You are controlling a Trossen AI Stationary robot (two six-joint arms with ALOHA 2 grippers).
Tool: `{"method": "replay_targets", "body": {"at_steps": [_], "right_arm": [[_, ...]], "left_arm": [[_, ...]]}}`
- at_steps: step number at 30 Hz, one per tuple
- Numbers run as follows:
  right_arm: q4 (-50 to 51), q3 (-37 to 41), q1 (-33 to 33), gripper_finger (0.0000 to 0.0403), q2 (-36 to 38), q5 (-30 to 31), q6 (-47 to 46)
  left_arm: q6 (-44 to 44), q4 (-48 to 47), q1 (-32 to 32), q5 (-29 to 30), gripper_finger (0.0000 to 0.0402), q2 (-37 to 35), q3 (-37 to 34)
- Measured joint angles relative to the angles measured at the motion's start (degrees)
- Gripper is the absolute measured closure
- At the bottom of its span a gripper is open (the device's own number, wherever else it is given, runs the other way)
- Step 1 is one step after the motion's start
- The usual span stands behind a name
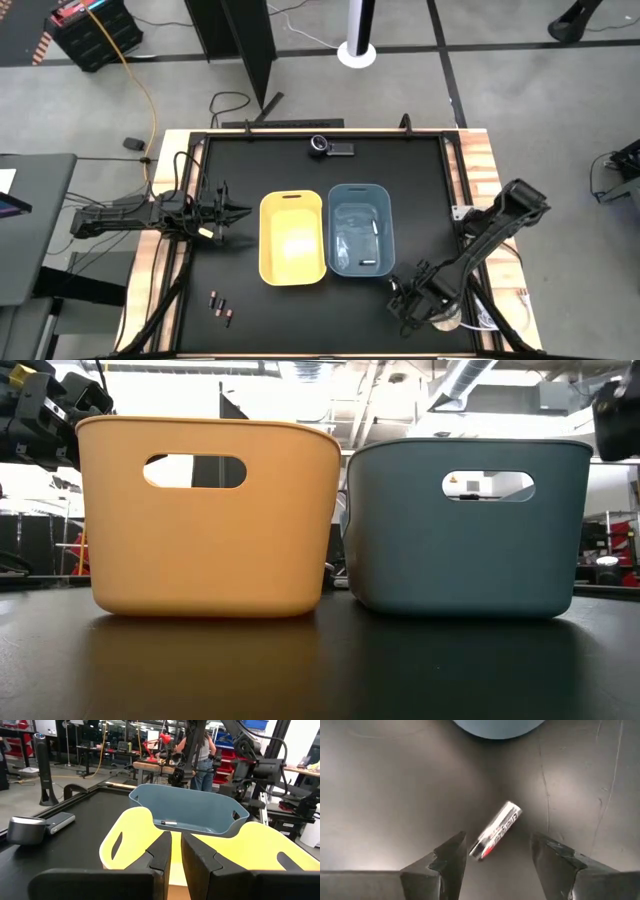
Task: Sort batteries
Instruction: Put the silver battery into the blue bin
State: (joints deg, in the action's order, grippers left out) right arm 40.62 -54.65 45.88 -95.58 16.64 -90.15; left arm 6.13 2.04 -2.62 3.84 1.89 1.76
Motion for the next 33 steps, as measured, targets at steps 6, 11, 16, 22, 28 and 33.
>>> {"method": "replay_targets", "body": {"at_steps": [6,11,16,22,28,33], "right_arm": [[0.9,-0.2,-0.6,0.0173,-3.9,-0.5,-2.8],[0.9,-0.3,-0.6,0.0181,-4.7,-1.2,-3.2],[1.5,-0.2,-0.6,0.0215,-4.3,-1.5,-3.3],[2.6,-0.2,-0.6,0.0299,-4.8,-1.6,-4.0],[2.5,-0.1,-0.6,0.0363,-4.8,-1.9,-4.2],[2.4,-0.1,-0.6,0.0380,-4.8,-2.0,-4.4]], "left_arm": [[0.1,0.0,0.0,0.0,0.0362,0.0,0.0],[0.1,0.0,0.0,0.0,0.0362,0.0,0.0],[0.1,0.0,0.0,0.0,0.0362,0.0,0.0],[0.1,0.0,0.0,0.0,0.0362,0.0,0.0],[0.1,0.0,0.0,0.0,0.0362,0.0,0.0],[0.1,0.0,0.0,0.0,0.0362,0.0,0.0]]}}
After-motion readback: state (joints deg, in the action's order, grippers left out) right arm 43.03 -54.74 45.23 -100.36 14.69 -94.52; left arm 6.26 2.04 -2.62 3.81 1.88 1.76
